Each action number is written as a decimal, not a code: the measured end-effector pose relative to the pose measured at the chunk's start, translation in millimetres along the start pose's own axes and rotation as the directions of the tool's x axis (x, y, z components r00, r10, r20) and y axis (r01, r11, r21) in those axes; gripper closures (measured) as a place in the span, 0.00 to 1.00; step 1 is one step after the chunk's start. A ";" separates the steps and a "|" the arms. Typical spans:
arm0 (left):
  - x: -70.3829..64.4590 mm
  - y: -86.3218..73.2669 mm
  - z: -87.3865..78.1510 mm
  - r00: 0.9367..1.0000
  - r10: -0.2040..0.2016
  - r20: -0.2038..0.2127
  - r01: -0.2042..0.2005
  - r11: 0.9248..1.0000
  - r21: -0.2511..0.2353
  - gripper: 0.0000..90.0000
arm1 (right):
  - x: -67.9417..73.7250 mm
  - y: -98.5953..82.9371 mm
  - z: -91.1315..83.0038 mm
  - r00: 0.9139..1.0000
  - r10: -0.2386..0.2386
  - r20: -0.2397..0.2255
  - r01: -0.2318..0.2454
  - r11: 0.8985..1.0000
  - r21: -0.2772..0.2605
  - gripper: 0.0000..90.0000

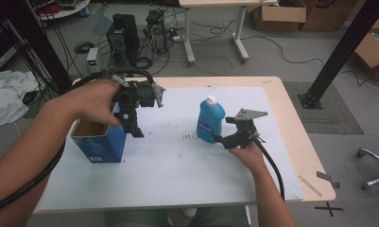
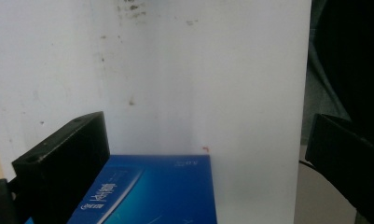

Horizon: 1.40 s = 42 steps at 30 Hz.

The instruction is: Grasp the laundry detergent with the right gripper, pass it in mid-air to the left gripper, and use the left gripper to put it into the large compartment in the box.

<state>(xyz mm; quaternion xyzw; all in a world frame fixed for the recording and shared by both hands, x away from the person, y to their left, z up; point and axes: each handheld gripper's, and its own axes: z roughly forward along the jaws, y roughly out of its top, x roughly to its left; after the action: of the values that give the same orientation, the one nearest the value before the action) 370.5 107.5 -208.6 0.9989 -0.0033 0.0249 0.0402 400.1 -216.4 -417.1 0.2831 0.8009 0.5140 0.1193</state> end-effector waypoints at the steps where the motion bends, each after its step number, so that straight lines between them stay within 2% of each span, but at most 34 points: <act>1: 0.1 0.0 0.8 1.000 0.000 0.001 0.000 1.000 0.002 0.00 | 0.0 0.0 0.0 1.000 0.000 0.000 0.000 1.000 0.000 0.00; 6: 0.1 2.1 2.3 1.000 0.004 -0.001 -0.004 1.000 0.007 0.00 | 1.2 -7.2 17.4 1.000 0.013 0.002 -0.013 1.000 -0.002 0.00; 13: -0.8 4.6 2.7 1.000 0.010 0.000 -0.010 1.000 0.007 0.00 | -1.6 -11.1 25.2 0.999 0.025 0.030 -0.024 0.999 -0.034 0.00; 16: -0.8 4.8 2.9 1.000 0.009 0.000 -0.009 1.000 0.008 0.00 | -3.2 -11.6 28.1 0.999 0.033 0.022 -0.031 0.998 -0.058 0.00; 25: -1.2 5.0 3.1 1.000 0.004 -0.001 -0.004 1.000 0.012 0.00 | -2.6 -9.9 36.4 1.000 0.008 0.015 -0.006 0.996 -0.094 0.00; 37: -1.2 4.3 4.3 1.000 0.001 0.001 -0.002 1.000 0.016 0.00 | -2.0 -10.4 45.6 1.000 0.008 0.001 -0.008 0.996 -0.084 0.02; 42: -1.6 5.3 4.9 1.000 0.004 0.000 -0.004 1.000 0.012 0.00 | -0.7 -9.3 46.6 1.000 0.003 -0.003 -0.003 0.997 -0.082 0.08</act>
<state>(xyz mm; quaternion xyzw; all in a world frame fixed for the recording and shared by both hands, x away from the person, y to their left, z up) 369.1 101.8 -213.1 0.9991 -0.0052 0.0249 0.0342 420.0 -184.5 -446.1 0.2783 0.7788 0.5470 0.1291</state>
